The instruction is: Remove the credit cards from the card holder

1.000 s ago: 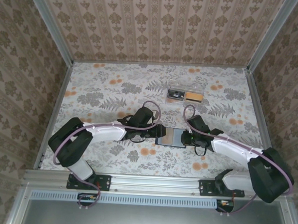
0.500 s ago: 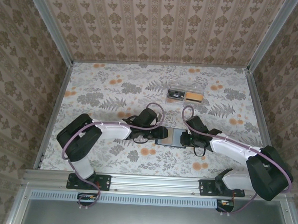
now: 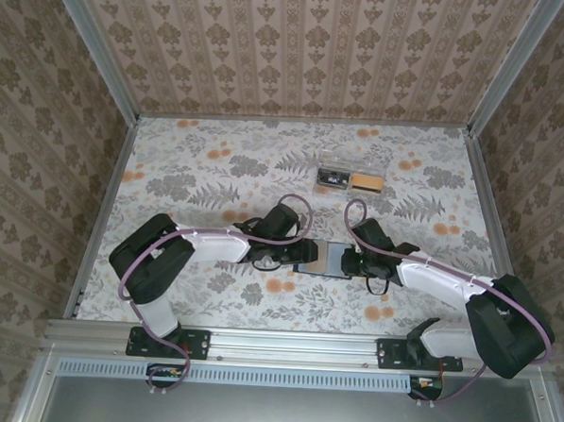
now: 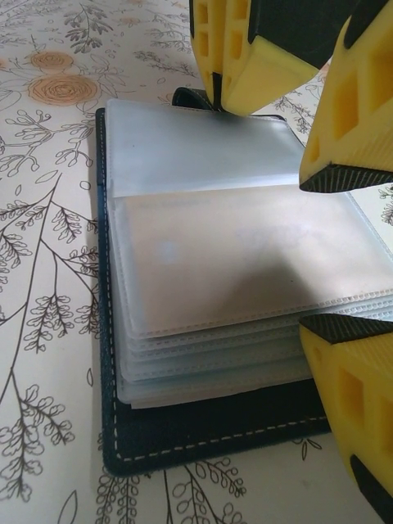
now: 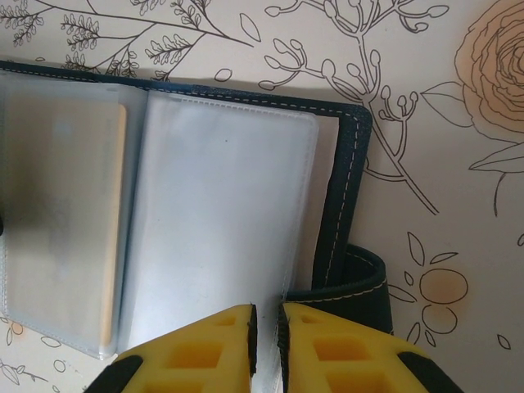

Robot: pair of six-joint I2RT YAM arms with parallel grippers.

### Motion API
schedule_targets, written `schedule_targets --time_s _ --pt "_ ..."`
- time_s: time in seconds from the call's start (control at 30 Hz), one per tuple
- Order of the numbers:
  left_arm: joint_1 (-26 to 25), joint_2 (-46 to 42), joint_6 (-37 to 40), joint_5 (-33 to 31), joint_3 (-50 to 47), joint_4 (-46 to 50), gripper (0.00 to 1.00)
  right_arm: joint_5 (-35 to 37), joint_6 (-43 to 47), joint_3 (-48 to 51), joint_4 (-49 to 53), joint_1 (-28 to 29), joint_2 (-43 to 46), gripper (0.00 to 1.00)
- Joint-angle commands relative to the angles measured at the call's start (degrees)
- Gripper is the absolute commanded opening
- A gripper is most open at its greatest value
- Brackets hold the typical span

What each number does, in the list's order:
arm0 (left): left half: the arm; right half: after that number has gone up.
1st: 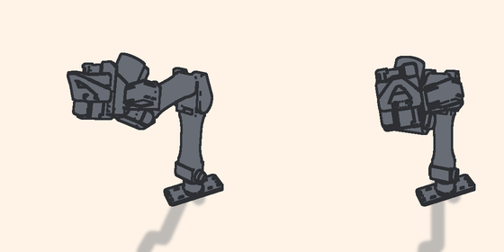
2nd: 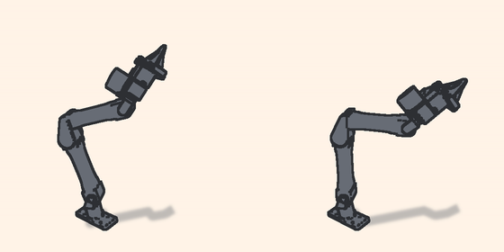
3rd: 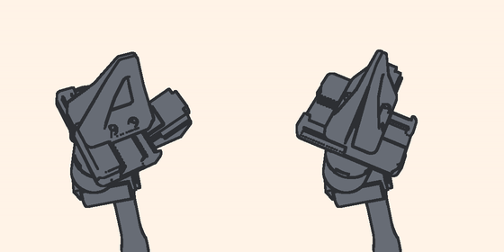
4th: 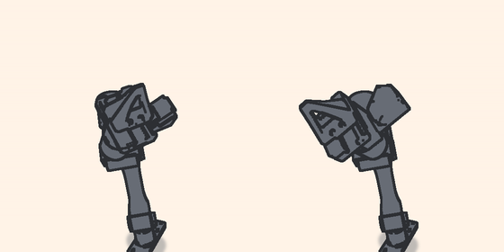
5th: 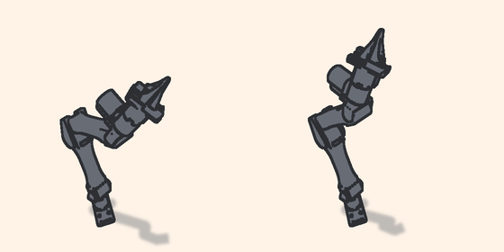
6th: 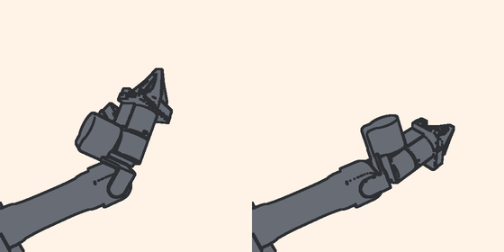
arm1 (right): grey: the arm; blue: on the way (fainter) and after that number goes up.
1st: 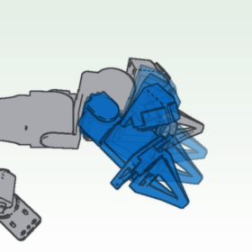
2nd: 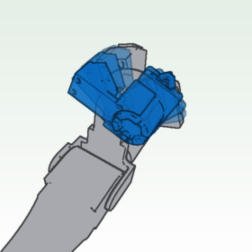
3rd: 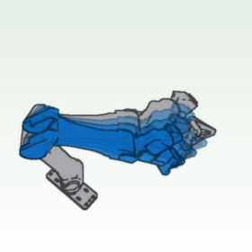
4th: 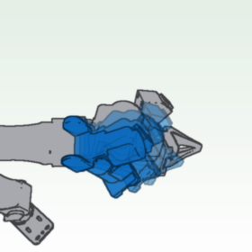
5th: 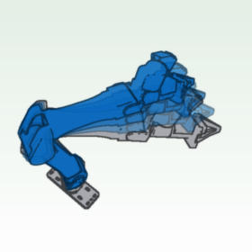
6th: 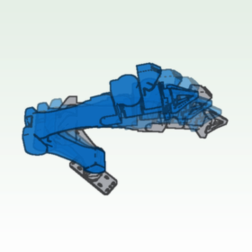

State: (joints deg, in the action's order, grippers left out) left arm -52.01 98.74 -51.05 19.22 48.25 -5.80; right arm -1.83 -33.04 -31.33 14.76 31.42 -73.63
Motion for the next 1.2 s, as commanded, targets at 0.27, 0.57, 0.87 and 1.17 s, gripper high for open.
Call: schedule_targets --time_s 0.27,0.57,0.87,1.17 --pt "-0.82 2.41 -1.29 3.98 0.95 -4.93 0.54 0.62 -0.45 -0.99 0.93 0.31 -1.42 0.19" --pt "-0.88 2.95 -1.89 6.47 0.89 -8.87 0.73 0.6 -0.45 -1.19 1.0 0.31 -1.92 0.19" --pt "-0.74 3.65 -3.14 7.82 0.66 -11.56 0.73 1.25 -0.69 -1.6 1.84 0.31 -1.57 0.19" --pt "-0.73 2.36 -1.35 4.84 1.09 -6.57 0.73 9.49 -5.93 -2.19 11.16 0.06 7.86 0.29"
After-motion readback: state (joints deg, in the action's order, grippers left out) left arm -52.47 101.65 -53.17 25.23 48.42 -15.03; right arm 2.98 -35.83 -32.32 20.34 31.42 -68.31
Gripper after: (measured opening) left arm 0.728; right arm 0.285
